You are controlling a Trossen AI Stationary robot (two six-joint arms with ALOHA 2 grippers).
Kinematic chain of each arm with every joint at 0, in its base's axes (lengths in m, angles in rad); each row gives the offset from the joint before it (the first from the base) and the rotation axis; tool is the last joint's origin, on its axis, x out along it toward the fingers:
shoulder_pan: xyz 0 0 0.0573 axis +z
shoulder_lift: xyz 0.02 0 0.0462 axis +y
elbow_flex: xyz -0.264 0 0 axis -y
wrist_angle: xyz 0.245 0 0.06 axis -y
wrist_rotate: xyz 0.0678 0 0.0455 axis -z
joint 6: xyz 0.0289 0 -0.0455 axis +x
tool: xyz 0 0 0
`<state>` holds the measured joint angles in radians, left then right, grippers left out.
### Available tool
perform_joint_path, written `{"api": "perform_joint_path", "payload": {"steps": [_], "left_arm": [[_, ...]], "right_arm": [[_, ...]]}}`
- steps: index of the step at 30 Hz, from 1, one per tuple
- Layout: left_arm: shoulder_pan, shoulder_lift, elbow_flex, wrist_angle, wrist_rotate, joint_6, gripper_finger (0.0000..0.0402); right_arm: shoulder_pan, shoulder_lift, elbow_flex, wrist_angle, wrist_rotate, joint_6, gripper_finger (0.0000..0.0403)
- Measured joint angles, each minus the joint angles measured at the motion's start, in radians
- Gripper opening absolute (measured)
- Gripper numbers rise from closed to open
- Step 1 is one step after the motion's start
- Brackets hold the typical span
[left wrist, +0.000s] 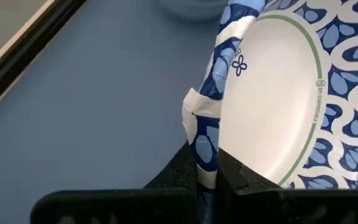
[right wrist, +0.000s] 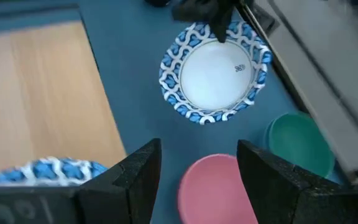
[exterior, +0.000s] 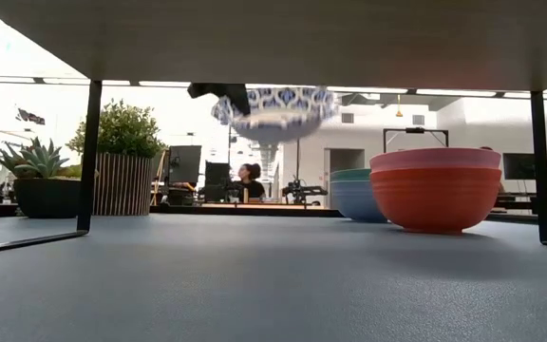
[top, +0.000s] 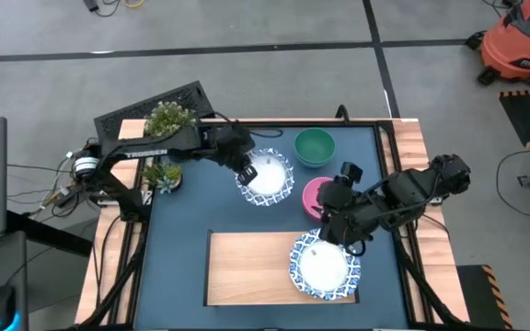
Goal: Place and stack bowls onto a shelf
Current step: Stack the blue patterned bowl on top of the blue patterned bowl on the shelf
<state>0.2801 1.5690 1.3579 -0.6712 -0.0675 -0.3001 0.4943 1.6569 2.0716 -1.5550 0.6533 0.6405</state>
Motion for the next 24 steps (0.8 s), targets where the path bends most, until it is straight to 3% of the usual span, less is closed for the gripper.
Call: {"api": "perform_joint_path", "payload": {"steps": [7, 13, 19, 24], "left_arm": [[0.016, -0.035, 0.063, -0.023, 0.249, -0.049, 0.0], [-0.002, -0.035, 0.128, -0.065, 0.44, -0.062, 0.0], [-0.019, -0.035, 0.197, -0.159, 0.466, -0.059, 0.0], [-0.019, -0.035, 0.214, -0.211, 0.465, -0.056, 0.0]], "right_arm": [[-0.005, 0.0, 0.0, 0.108, -0.032, -0.54, 0.0234], [-0.038, 0.002, 0.0, 0.235, -0.116, -0.823, 0.0234], [-0.062, 0.056, 0.001, 0.227, -0.206, -0.971, 0.0234], [-0.062, 0.115, 0.001, 0.227, -0.162, -1.061, 0.0234]]}}
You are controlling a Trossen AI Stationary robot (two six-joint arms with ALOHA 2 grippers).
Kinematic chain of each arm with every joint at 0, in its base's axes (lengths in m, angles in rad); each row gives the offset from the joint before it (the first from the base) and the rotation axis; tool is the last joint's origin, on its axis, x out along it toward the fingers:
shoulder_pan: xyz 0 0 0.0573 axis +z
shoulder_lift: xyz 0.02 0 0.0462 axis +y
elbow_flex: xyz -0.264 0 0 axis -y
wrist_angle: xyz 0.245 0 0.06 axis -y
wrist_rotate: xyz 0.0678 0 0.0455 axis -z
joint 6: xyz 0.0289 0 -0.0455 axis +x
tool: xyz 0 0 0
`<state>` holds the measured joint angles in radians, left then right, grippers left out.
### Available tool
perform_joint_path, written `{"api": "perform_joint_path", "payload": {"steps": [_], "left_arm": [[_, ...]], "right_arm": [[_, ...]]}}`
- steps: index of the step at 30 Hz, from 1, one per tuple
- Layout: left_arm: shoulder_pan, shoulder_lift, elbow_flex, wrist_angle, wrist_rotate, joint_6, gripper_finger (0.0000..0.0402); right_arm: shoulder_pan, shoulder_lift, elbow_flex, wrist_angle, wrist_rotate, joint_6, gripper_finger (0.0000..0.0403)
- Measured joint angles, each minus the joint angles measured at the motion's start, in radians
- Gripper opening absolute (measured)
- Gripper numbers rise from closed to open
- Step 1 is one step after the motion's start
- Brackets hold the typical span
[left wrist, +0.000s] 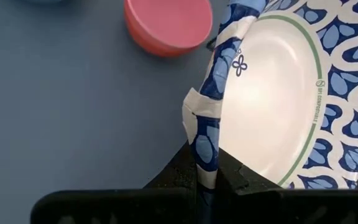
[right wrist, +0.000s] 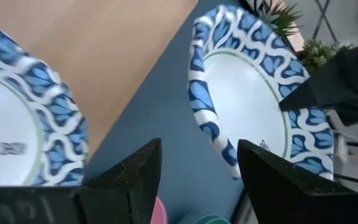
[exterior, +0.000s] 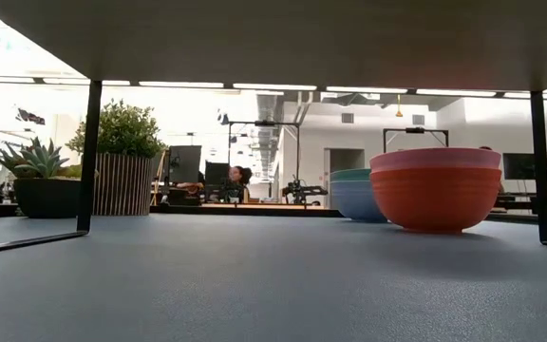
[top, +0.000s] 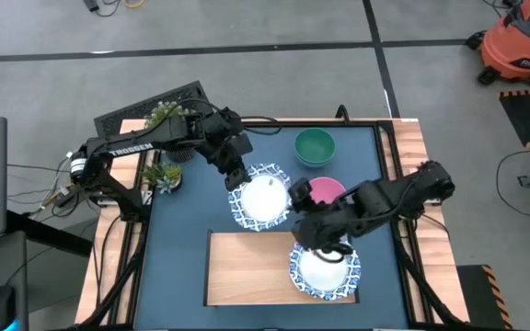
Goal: Place and stack bowls onto a shelf
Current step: Stack the blue patterned bowl on top of the blue patterned bowl on the shelf
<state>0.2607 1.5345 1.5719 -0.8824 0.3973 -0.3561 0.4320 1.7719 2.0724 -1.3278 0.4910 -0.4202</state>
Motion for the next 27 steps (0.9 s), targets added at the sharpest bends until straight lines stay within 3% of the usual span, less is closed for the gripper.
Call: {"api": "perform_joint_path", "payload": {"steps": [4, 14, 27], "left_arm": [[0.0, 0.001, 0.0, -0.028, 0.001, -0.004, 0.0], [-0.039, 0.005, -0.001, -0.049, 0.026, -0.048, 0.0], [-0.111, 0.005, -0.001, -0.035, 0.038, -0.11, 0.0]], "right_arm": [[0.017, 0.019, 0.0, -0.003, 0.053, -0.037, 0.0234], [0.015, 0.017, 0.0, -0.003, 0.056, -0.08, 0.0234], [0.01, 0.017, 0.0, 0.01, -0.008, -0.16, 0.0234]]}}
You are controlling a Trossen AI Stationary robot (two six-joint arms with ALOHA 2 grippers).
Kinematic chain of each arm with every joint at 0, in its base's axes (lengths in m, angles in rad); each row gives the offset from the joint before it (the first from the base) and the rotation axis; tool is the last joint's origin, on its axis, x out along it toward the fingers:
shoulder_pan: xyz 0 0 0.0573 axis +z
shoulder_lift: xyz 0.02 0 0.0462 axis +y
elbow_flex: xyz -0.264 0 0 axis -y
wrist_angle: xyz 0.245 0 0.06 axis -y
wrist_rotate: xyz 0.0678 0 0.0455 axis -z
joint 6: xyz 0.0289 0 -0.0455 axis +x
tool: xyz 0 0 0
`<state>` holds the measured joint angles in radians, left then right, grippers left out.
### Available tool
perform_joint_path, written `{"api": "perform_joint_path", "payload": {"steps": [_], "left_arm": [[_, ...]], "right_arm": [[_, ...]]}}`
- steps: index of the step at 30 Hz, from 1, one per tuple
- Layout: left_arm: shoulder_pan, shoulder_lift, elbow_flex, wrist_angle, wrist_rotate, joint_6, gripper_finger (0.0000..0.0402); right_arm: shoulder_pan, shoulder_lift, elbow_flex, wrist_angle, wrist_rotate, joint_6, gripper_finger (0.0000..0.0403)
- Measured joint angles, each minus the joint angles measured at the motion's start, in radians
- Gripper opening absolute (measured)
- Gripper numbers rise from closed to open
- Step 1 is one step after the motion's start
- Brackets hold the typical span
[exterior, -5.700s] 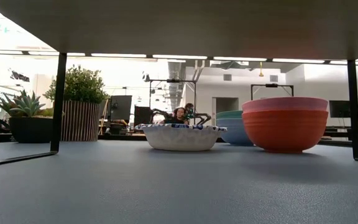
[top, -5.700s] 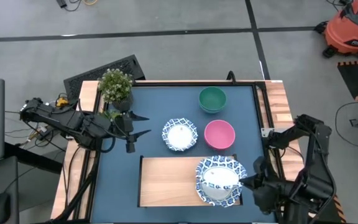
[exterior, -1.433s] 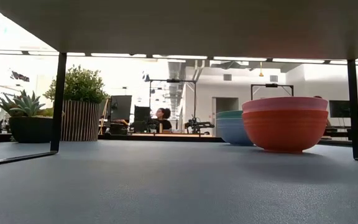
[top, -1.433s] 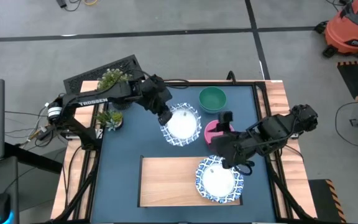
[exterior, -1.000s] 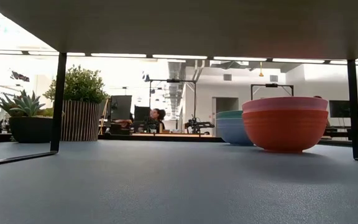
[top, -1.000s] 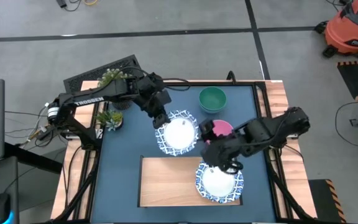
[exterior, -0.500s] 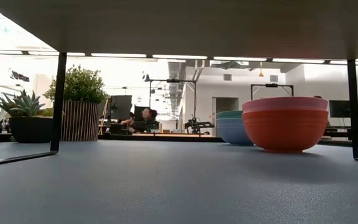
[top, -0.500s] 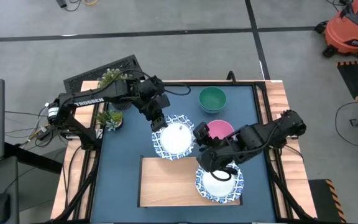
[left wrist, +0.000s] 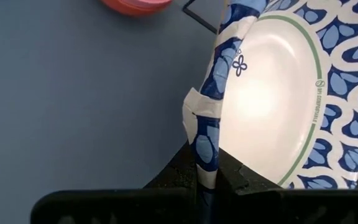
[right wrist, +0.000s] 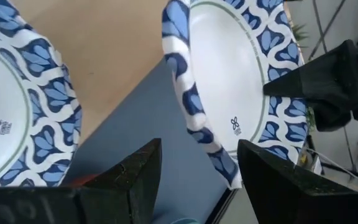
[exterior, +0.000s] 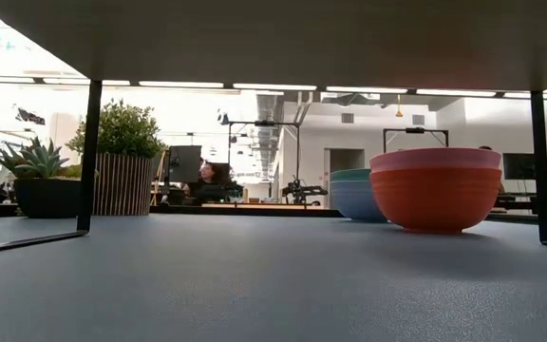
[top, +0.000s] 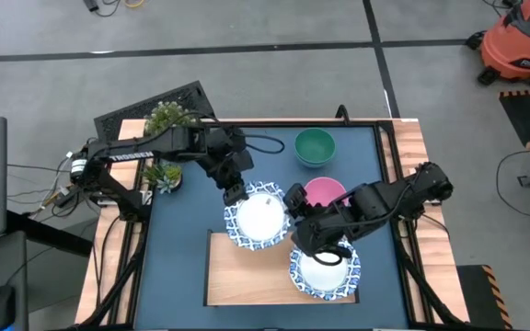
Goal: Place and stack bowls onto a shelf
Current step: Stack the blue patterned bowl on top of the blue patterned bowl on the shelf
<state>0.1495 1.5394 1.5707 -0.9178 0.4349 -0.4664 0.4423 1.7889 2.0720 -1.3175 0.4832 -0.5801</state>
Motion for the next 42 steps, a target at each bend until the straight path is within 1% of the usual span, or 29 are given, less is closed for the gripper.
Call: {"api": "perform_joint_path", "payload": {"steps": [6, 9, 17, 20, 26, 27, 28, 31, 36, 39, 42], "left_arm": [[-0.017, 0.0, 0.0, 0.003, 0.001, -0.014, 0.0], [-0.025, 0.0, 0.0, 0.023, 0.0, -0.025, 0.0], [-0.026, 0.0, 0.0, 0.062, 0.009, -0.044, 0.0], [-0.027, 0.0, 0.0, 0.063, -0.004, -0.033, 0.0], [-0.029, 0.0, 0.0, 0.085, -0.063, 0.005, 0.0004], [-0.029, 0.0, 0.0, 0.093, -0.071, 0.024, 0.001], [-0.029, 0.0, 0.0, 0.102, -0.077, 0.047, 0.0017], [-0.028, 0.0, 0.0, 0.134, -0.079, 0.094, 0.005], [-0.025, -0.002, 0.033, 0.132, -0.08, 0.162, 0.0127], [-0.02, -0.002, 0.058, 0.13, -0.08, 0.174, 0.0174], [-0.014, -0.002, 0.102, 0.13, -0.08, 0.175, 0.0213]], "right_arm": [[0.0, 0.0, 0.0, 0.026, -0.015, -0.026, 0.023], [0.0, 0.0, 0.0, 0.031, -0.016, -0.057, 0.0215], [0.0, 0.0, 0.0, 0.043, -0.037, -0.058, 0.0166], [0.0, 0.0, 0.0, 0.042, -0.037, -0.058, 0.0135], [0.002, 0.0, 0.0, 0.036, -0.04, -0.044, 0.004], [0.002, 0.0, 0.0, 0.035, -0.043, -0.027, 0.0025], [0.002, 0.0, 0.0, 0.036, -0.044, -0.007, 0.0019], [0.004, 0.0, 0.0, 0.036, -0.044, 0.039, 0.002], [0.023, 0.0, 0.0, 0.036, -0.032, 0.106, 0.002], [0.041, 0.0, 0.0, 0.031, 0.021, 0.225, 0.002], [0.067, -0.001, 0.0, -0.013, 0.062, 0.357, 0.002]]}}
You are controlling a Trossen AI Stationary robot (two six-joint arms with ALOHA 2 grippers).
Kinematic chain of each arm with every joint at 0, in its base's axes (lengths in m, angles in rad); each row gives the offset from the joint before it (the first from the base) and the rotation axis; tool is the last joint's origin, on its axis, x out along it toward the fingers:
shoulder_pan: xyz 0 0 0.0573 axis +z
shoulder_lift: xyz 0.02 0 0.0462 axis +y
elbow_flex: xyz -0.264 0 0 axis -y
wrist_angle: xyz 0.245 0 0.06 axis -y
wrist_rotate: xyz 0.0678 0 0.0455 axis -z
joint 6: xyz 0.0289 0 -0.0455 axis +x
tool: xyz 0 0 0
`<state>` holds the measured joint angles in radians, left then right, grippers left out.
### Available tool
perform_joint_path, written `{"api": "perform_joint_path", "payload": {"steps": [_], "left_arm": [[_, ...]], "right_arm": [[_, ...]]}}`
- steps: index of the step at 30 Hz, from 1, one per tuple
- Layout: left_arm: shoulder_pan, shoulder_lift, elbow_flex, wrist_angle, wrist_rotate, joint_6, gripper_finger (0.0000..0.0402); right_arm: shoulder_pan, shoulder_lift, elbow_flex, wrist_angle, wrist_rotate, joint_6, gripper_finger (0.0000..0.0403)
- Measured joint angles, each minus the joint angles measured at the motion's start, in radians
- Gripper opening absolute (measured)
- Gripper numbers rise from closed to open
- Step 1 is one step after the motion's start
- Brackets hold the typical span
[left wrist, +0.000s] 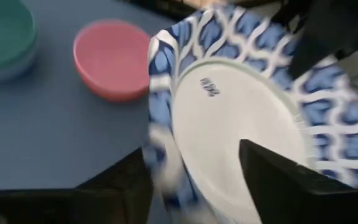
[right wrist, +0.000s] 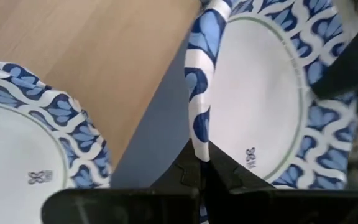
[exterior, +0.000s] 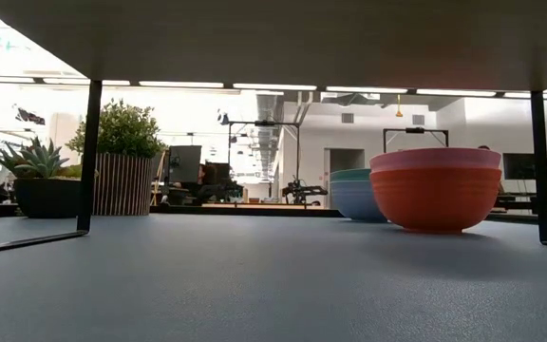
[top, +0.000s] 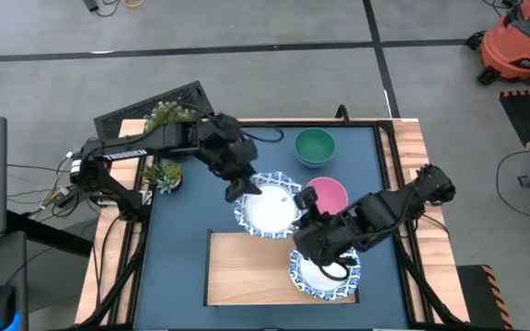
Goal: Place and stack bowls onto a shelf
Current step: Stack the blue patterned bowl on top of the blue patterned bowl on the shelf
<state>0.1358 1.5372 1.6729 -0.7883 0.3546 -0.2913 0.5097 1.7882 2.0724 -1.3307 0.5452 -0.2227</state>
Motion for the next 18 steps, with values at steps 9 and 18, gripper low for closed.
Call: {"api": "perform_joint_path", "payload": {"steps": [9, 18], "left_arm": [[0.005, -0.001, 0.187, 0.002, -0.027, 0.017, 0.0253], [0.005, -0.002, 0.297, -0.007, -0.05, 0.022, 0.0254]], "right_arm": [[0.158, -0.001, 0.0, -0.135, 0.084, 0.477, 0.002], [0.394, -0.001, 0.0, -0.216, 0.082, 0.943, 0.002]]}}
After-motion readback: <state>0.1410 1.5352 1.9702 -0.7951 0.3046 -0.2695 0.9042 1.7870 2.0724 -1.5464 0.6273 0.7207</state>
